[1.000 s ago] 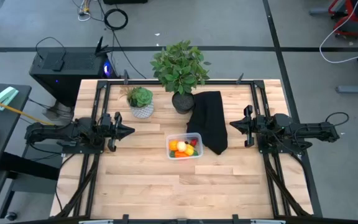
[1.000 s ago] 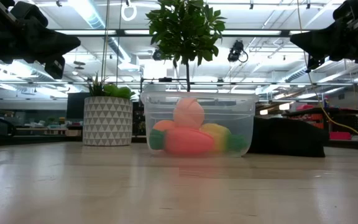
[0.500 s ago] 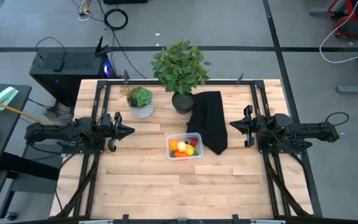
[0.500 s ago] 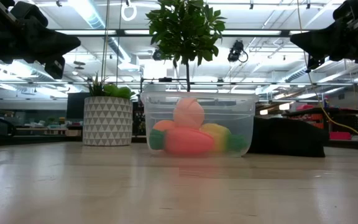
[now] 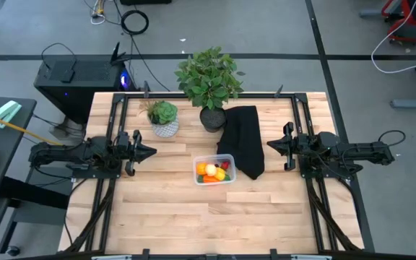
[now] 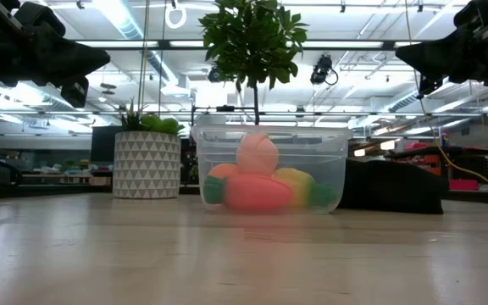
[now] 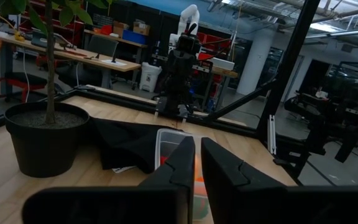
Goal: Pick and placing Produce into tupperware
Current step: Return to Home Position
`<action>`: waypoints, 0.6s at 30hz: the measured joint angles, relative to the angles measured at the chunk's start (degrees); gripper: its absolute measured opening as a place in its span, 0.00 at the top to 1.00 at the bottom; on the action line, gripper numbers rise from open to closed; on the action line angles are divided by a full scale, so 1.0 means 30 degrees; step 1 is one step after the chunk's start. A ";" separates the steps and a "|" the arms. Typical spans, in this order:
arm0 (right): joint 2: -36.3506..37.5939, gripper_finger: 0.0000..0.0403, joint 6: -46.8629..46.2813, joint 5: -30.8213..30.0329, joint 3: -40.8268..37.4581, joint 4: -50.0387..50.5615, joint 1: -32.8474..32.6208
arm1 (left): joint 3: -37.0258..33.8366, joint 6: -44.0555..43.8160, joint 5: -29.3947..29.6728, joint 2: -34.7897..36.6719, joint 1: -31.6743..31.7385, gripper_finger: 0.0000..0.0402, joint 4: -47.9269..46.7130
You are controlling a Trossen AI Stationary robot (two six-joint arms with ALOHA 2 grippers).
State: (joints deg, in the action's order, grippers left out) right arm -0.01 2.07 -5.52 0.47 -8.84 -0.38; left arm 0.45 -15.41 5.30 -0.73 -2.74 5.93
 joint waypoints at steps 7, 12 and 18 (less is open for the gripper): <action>0.0000 0.98 0.0000 0.0000 0.0000 -0.0002 0.0000 | 0.0000 -0.0001 0.0000 0.0000 -0.0004 0.94 0.0000; 0.0000 0.98 0.0006 0.0000 0.0000 0.0004 -0.0007 | 0.0000 0.0008 0.0000 -0.0005 -0.0007 0.94 0.0000; 0.0000 0.98 0.0005 0.0000 0.0000 0.0001 -0.0007 | 0.0000 0.0018 0.0000 -0.0001 -0.0001 0.92 0.0000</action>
State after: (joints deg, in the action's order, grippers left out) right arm -0.01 2.08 -5.52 0.47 -8.83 -0.40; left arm 0.45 -15.35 5.30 -0.73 -2.74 5.93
